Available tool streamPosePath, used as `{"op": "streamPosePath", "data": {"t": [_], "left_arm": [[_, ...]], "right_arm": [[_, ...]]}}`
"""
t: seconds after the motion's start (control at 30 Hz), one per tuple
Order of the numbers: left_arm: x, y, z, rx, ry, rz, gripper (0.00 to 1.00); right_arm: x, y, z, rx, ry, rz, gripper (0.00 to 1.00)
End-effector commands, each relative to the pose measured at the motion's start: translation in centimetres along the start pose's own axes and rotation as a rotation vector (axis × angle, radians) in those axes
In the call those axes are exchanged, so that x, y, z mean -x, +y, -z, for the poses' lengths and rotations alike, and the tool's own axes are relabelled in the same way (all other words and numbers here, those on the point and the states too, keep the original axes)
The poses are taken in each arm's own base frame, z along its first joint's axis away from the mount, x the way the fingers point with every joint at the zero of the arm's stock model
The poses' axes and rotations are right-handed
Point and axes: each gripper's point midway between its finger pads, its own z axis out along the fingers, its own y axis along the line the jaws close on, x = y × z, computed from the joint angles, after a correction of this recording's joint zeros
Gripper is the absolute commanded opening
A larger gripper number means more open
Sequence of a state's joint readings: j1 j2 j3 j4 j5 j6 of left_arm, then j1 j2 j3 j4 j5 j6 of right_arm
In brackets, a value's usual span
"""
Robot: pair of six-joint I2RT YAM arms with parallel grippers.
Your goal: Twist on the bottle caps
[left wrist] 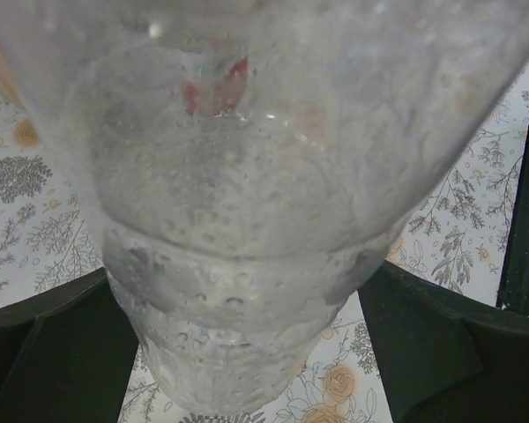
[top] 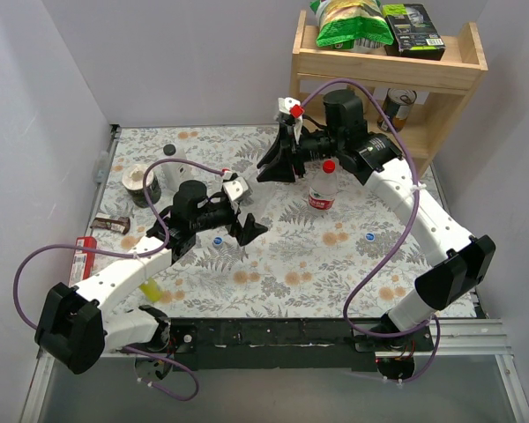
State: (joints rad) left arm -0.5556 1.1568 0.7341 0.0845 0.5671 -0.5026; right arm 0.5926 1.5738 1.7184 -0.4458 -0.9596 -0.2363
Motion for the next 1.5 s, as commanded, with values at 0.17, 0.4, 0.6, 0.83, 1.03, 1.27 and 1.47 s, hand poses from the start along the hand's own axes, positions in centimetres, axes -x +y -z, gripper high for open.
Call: {"op": "streamPosePath", "data": {"t": [0.17, 0.4, 0.6, 0.83, 1.03, 1.27, 1.47], "left_arm": [[3.9, -2.4, 0.2, -0.130, -0.130, -0.043, 0.80], [2.5, -4.2, 0.2, -0.233, -0.118, -0.017, 0.51], [1.5, -4.7, 0.2, -0.250, -0.128, 0.005, 0.32], [-0.5, -5.0, 0.3, -0.276, -0.082, -0.056, 0.21], [-0.6, -4.6, -0.3, -0.289, -0.066, -0.100, 0.00], [-1.2, -5.3, -0.2, -0.321, -0.008, -0.095, 0.00], [-1.6, -5.3, 0.0, -0.310, 0.027, -0.064, 0.00]], "right_arm": [[0.4, 1.5, 0.5, 0.022, -0.018, 0.016, 0.11], [0.3, 1.5, 0.9, -0.019, -0.006, 0.015, 0.28], [1.4, 0.8, 3.0, -0.163, 0.028, 0.053, 0.57], [-3.5, -0.4, 14.4, -0.389, 0.288, 0.099, 0.61], [-20.5, 0.3, 23.1, -0.418, 0.656, -0.016, 0.58], [-29.8, -2.9, 26.9, -0.463, 0.806, -0.034, 0.65], [-32.8, -5.2, 26.6, -0.457, 0.796, -0.046, 0.70]]}}
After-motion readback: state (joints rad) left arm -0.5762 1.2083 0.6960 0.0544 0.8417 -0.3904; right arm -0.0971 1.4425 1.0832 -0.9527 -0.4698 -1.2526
